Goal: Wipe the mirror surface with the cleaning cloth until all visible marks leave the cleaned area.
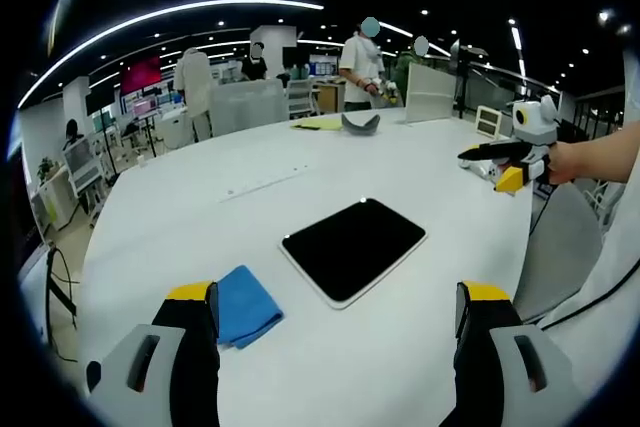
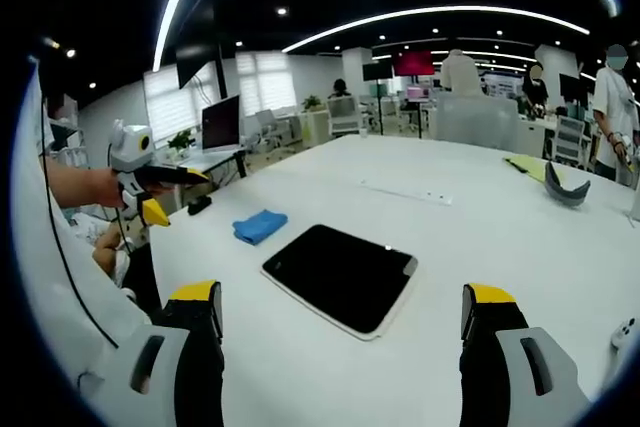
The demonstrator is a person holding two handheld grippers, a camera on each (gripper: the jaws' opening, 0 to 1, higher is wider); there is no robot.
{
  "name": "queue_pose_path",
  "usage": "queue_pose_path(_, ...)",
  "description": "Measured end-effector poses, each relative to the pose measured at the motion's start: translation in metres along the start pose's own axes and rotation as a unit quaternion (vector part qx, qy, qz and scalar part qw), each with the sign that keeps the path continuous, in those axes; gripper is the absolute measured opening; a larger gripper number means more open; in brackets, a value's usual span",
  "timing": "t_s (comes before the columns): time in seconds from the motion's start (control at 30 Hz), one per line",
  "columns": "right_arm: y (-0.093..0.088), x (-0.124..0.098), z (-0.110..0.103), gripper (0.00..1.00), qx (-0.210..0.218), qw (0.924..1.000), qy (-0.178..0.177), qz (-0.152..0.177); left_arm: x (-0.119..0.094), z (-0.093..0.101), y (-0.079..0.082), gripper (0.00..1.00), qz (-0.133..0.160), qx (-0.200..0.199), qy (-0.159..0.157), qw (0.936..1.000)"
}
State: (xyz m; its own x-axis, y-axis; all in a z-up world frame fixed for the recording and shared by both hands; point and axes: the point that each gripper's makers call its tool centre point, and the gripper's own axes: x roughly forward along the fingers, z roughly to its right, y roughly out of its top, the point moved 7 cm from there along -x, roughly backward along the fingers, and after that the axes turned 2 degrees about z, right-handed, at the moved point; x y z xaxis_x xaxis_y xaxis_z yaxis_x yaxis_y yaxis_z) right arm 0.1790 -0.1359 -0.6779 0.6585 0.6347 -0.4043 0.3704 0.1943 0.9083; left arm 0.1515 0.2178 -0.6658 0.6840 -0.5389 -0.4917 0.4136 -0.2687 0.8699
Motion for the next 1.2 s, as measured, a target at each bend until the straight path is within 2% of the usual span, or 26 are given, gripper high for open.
queue_pose_path(0.43, 0.003, 0.0036, -0.0052, 1.0, -0.015, 0.9999, 0.004, -0.005, 0.0016, 0.0051, 0.0022, 0.99, 0.003, 0.002, -0.007, 1.0)
queue_pose_path(0.8, 0.0011, 0.0048, -0.0085, 1.0, -0.026, 0.9996, 0.002, -0.013, 0.0022, 0.0004, 0.0056, 0.99, 0.007, 0.003, -0.006, 1.0)
queue_pose_path(1.2, 0.0032, 0.0046, -0.0067, 1.0, -0.014, 0.9999, 0.002, -0.005, 0.0036, 0.0026, 0.0051, 0.99, 0.004, 0.003, -0.009, 0.9999)
